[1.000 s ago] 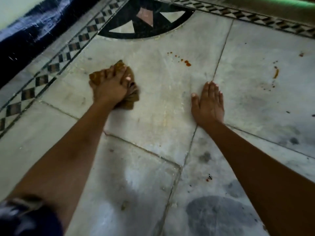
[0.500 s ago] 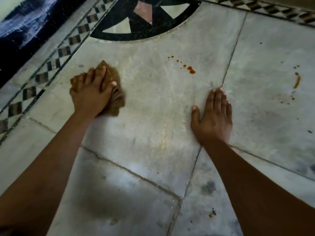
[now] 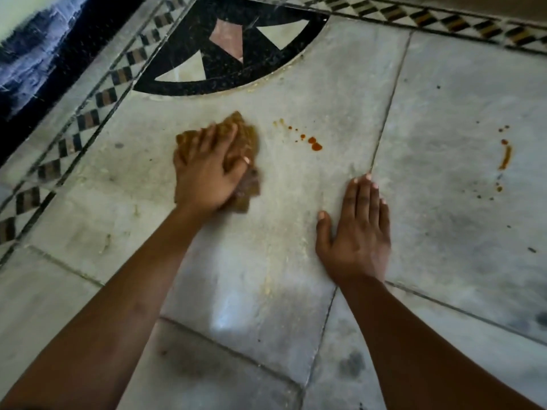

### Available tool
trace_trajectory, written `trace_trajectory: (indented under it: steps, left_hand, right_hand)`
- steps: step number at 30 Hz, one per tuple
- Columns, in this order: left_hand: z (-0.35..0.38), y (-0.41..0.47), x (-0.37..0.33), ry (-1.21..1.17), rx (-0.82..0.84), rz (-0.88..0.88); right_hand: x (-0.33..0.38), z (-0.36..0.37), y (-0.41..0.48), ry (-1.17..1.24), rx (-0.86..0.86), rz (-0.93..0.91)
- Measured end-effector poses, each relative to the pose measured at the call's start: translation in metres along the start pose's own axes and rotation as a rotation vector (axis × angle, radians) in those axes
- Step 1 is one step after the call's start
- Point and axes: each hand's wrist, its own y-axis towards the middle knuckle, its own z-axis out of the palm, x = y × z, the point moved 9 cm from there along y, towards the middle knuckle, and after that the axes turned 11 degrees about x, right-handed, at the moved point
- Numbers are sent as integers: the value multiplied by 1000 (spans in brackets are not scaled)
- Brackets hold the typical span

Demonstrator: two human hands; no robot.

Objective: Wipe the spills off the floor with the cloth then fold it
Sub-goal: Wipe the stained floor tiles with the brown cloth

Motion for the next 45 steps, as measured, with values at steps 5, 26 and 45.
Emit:
trace_trajectory:
  steps: [5,26,45]
  left_hand:
    - [-14,79,-42,-92,38,-80]
    - [20,1,-141,246,42,575]
    - [1,64,-101,227,61,450]
  right_hand:
    - [0,1,-1,-7,18,-9]
    - [1,-4,0,35,-18,3]
    - [-1,-2,0,54,7,20]
